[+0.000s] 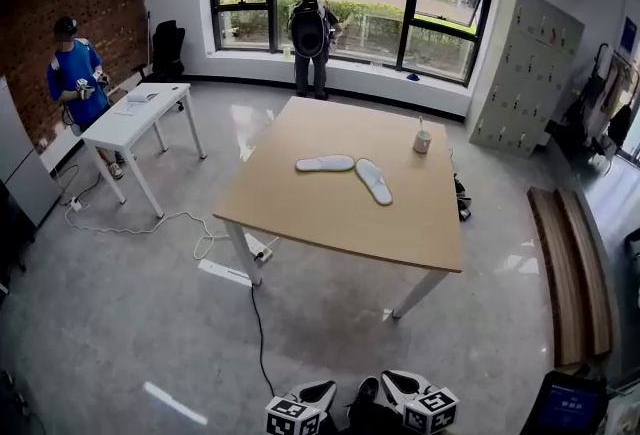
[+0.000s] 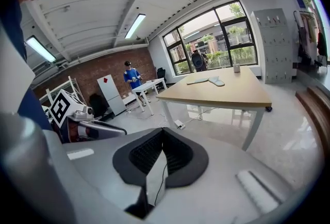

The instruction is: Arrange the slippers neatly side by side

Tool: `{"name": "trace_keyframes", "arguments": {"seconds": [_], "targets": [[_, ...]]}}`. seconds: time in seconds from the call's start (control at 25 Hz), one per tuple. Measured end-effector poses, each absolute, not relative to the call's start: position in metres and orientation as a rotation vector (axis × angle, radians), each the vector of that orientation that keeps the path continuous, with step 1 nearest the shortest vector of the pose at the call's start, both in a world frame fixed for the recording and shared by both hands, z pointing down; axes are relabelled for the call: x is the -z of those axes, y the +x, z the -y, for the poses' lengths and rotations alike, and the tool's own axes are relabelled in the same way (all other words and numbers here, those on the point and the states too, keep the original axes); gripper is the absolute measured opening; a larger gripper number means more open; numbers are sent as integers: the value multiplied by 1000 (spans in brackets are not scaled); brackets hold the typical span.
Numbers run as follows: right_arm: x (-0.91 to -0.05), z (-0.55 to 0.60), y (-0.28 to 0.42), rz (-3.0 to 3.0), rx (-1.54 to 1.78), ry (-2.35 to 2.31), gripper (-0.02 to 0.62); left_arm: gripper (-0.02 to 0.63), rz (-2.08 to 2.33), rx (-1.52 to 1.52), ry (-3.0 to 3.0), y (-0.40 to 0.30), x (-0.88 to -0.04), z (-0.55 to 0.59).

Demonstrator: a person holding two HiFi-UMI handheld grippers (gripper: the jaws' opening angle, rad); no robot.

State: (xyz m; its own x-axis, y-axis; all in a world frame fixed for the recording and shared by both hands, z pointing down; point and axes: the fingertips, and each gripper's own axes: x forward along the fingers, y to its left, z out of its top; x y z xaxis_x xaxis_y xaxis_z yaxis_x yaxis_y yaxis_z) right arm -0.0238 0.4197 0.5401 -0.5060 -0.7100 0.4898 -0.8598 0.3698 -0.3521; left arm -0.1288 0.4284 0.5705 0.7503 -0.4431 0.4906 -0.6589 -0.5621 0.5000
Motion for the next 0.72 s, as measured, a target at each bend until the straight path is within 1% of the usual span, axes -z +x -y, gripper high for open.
{"name": "trace_keyframes", "arguments": {"seconds": [0.24, 0.44, 0.72], "targets": [[-546, -377, -45, 2439, -856, 1287, 11, 5, 907, -417, 2239, -147, -572, -394], [-546, -323, -47, 2497, -844, 1229, 11, 5, 1014, -412, 2211, -158, -570, -349], [-530, -246, -33, 2541, -839, 1195, 11, 5, 1048, -424, 2241, -131, -555, -279]]}}
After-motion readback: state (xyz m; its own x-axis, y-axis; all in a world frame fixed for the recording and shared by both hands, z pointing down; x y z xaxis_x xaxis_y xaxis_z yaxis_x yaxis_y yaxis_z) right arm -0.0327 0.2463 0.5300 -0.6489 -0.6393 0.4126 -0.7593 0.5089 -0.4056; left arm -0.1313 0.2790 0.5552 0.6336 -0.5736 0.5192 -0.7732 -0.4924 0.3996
